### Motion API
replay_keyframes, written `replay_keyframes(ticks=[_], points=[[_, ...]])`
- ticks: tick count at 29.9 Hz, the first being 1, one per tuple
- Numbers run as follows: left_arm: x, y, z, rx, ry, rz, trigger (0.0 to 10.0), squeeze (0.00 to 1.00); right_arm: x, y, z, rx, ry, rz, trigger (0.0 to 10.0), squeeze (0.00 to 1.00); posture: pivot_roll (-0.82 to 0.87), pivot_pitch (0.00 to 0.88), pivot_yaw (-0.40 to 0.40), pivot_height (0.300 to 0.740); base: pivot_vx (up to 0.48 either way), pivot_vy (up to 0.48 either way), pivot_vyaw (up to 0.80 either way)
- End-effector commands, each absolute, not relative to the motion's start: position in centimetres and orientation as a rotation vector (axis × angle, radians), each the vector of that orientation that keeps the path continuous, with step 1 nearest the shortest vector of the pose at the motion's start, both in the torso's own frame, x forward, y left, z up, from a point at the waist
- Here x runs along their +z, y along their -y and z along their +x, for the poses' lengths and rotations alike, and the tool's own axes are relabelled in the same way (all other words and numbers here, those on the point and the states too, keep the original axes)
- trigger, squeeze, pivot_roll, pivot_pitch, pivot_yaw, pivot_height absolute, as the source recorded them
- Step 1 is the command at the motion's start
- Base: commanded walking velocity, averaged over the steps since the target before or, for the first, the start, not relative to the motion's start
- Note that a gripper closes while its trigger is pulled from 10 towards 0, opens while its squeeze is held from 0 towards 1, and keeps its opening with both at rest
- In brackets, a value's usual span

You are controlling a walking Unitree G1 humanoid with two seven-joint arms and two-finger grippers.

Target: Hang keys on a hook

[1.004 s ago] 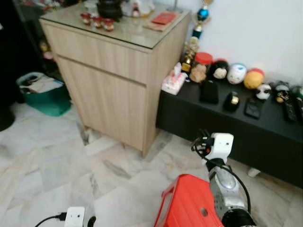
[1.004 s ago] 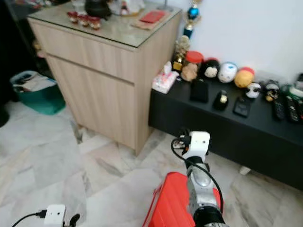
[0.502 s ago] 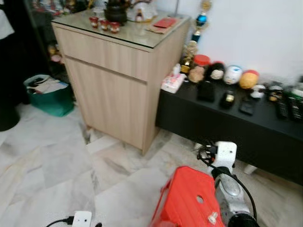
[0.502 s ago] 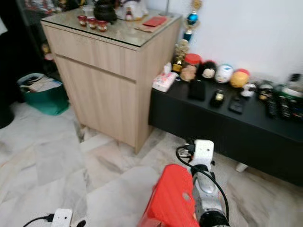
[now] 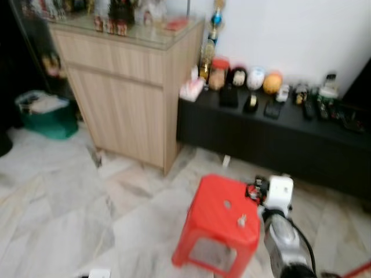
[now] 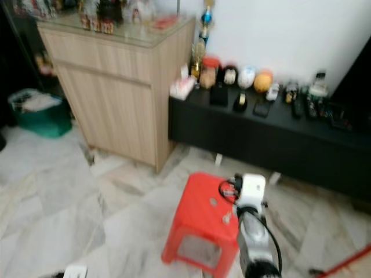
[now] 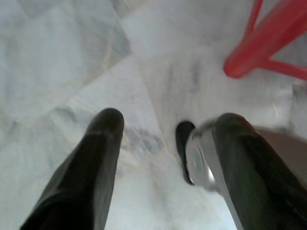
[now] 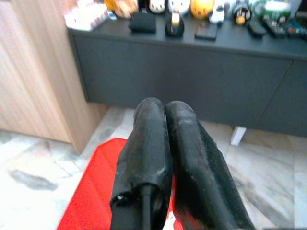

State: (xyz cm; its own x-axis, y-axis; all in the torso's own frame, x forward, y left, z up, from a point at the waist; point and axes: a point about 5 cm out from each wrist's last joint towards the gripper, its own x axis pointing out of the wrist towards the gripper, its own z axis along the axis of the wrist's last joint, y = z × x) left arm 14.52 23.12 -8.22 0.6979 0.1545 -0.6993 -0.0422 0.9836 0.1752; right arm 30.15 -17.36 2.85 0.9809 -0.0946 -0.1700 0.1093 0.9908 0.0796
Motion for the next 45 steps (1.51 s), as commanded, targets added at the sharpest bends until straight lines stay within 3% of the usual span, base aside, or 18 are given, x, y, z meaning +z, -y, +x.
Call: replay_keyframes(ticks=[1,9,45], points=[[-8.77,-22.67,13.56,0.11,-0.833,0.134,10.0,0.0,4.06,17.79,30.97,-0.119,-0.119,0.087,10.0,0.0,0.08,0.0,-0.097,0.74,-0.382,0.0,-0.61],[-8.76,-22.56,13.65,0.109,-0.828,0.131,10.0,0.0,4.35,17.51,31.24,-0.114,-0.108,0.087,10.0,0.0,0.08,0.0,-0.102,0.74,-0.366,0.0,-0.8],[-8.67,-21.94,14.14,0.107,-0.805,0.094,10.0,0.0,4.82,18.47,31.33,-0.225,-0.087,0.054,10.0,0.0,0.08,0.0,-0.101,0.74,0.0,0.0,-0.79]])
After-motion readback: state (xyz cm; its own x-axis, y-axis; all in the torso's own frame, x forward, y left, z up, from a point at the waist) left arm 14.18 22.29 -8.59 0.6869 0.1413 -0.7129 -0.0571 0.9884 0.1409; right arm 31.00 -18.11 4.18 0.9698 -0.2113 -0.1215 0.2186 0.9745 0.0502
